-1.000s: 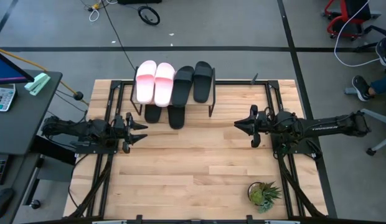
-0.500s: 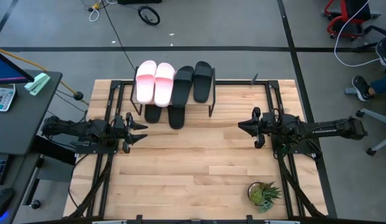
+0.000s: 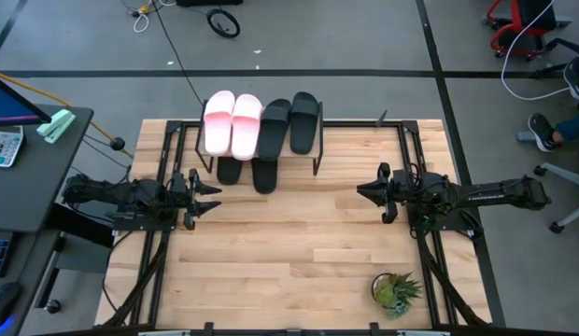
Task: Pick and place slides into the shelf
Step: Return to Home Position
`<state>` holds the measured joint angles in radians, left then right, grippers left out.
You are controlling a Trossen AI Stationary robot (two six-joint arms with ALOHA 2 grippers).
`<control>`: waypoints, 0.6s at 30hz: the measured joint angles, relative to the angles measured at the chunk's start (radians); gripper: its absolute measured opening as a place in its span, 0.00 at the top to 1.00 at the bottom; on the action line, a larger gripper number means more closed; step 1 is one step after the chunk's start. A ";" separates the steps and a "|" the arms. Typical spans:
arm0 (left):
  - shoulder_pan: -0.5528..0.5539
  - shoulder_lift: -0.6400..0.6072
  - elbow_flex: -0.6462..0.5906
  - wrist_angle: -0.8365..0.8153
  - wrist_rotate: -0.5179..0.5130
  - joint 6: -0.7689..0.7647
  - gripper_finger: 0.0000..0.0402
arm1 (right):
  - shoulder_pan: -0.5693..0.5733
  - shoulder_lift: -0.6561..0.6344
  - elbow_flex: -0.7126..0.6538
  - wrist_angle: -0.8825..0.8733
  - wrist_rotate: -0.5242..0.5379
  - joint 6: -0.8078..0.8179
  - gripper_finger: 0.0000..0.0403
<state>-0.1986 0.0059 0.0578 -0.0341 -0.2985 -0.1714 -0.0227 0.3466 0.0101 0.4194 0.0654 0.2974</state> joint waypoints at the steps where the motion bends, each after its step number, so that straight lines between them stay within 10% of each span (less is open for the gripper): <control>1: 0.000 0.000 0.000 0.000 0.000 0.000 0.52 | 0.000 -0.003 0.000 0.000 -0.004 -0.009 0.86; 18: 0.000 0.000 0.000 0.000 0.000 0.000 0.51 | 0.000 -0.008 0.000 -0.260 -0.008 0.044 0.86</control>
<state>-0.1986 0.0062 0.0578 -0.0338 -0.2985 -0.1715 -0.0231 0.3389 0.0097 0.1590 0.0578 0.3416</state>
